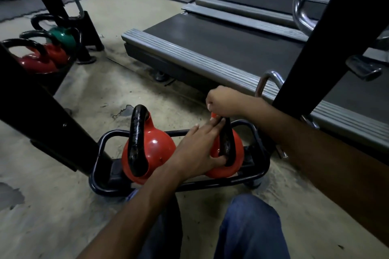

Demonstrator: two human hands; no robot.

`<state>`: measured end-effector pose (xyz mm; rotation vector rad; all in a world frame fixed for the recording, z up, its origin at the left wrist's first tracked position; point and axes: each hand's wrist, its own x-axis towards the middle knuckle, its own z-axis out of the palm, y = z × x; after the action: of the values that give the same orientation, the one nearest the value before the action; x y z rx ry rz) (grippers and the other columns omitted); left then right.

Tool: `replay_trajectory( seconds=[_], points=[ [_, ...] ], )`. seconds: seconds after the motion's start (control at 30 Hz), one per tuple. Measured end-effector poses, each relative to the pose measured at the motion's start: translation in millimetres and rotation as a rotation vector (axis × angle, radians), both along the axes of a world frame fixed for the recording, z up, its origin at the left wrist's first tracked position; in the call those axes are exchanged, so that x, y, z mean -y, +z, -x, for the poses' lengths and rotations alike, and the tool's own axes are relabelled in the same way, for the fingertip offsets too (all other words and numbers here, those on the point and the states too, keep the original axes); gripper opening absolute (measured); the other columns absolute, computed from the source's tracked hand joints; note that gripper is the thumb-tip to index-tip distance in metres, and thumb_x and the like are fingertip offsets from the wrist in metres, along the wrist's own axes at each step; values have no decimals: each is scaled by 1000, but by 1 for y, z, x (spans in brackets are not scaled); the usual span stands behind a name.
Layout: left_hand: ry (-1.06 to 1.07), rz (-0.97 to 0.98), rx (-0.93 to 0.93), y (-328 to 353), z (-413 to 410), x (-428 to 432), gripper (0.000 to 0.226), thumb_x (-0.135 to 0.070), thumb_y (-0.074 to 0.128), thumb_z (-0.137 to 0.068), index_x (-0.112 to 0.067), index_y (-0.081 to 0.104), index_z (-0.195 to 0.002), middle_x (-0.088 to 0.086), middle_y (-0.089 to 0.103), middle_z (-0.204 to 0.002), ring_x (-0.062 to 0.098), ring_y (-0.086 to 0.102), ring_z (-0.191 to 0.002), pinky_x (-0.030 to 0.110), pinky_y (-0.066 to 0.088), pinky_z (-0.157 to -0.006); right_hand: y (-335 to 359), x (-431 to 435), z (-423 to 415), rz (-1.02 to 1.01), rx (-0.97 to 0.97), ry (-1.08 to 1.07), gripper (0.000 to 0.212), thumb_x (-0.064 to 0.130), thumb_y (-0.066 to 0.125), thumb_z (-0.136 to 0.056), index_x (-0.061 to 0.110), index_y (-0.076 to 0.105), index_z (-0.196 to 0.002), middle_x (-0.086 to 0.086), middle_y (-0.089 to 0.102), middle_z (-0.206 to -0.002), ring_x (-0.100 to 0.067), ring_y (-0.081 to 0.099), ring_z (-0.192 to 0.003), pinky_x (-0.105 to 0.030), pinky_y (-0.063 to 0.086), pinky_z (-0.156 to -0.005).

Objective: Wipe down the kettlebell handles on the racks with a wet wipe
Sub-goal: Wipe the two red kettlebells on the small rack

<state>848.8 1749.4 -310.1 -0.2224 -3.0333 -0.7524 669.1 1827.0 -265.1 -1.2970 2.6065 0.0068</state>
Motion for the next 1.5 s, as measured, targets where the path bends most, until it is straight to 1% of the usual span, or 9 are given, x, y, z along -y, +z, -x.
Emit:
replay_trajectory(
  seconds=[0.23,0.43,0.53,0.73,0.9,0.97,1.1,1.33,1.5],
  points=[
    [-22,2,9,0,1,1,105,-47,70,-87,-20,7,-166,-3,0,-174,10,9,-158,44,11,-129,11,4,-1,-141,-56,-64,25,19,50,-98,11,66,-80,-11,71,-89,-30,65,-81,-44,59,-78],
    [-23,-106,-7,-11,-1,2,99,-47,69,-91,-24,8,-166,-5,3,-174,16,16,-156,44,17,-128,13,38,-29,-348,-237,-6,24,8,55,-101,8,69,-120,-9,68,-118,-32,68,-107,-39,50,-71],
    [-5,-193,-42,-19,-7,-1,97,-47,65,-90,-24,9,-166,-4,8,-174,15,14,-158,46,18,-127,16,33,-28,-407,-213,69,17,11,59,-98,6,72,-108,-7,65,-96,-29,66,-91,-35,49,-68],
    [-15,-227,-54,-24,-6,1,98,-44,67,-92,-24,6,-166,-9,-4,-174,13,6,-158,46,15,-129,13,10,-5,-156,-29,-139,32,26,53,-103,7,75,-90,-12,75,-96,-34,68,-92,-39,55,-84],
    [-42,-286,-96,-33,-3,2,99,-41,68,-90,-22,8,-166,-8,-4,-174,6,0,-159,42,8,-130,-14,-12,-5,278,-77,-583,40,30,55,-102,5,66,-72,-12,63,-72,-28,58,-74,-30,37,-66],
    [-38,-295,-118,-38,-2,0,99,-41,67,-90,-23,7,-166,-9,-4,-174,3,-3,-158,37,6,-128,-29,-23,-20,608,107,-839,43,28,60,-100,7,58,-62,-3,51,-53,-16,49,-55,-31,31,-56],
    [-24,-317,-164,-43,-1,-3,98,-43,64,-87,-21,10,-166,-6,1,-174,4,-2,-159,45,15,-129,-50,-30,-47,1304,942,-1156,22,8,58,-98,5,61,-77,-4,55,-54,-9,52,-38,-19,42,-40],
    [-13,-323,-154,-41,-3,-4,97,-39,68,-88,-22,13,-166,-4,4,-174,3,1,-158,43,16,-129,-65,-41,-55,1302,1651,-1107,45,21,32,-106,-6,68,-113,-23,76,-94,-32,77,-80,-36,65,-67],
    [-13,-231,-115,-36,-5,-2,96,-44,64,-90,-26,9,-166,-12,-2,-173,-3,-9,-156,45,6,-130,-60,-40,-67,1385,1745,-1015,47,21,35,-106,-8,64,-130,-21,71,-119,-31,73,-99,-39,65,-81]
  ],
)
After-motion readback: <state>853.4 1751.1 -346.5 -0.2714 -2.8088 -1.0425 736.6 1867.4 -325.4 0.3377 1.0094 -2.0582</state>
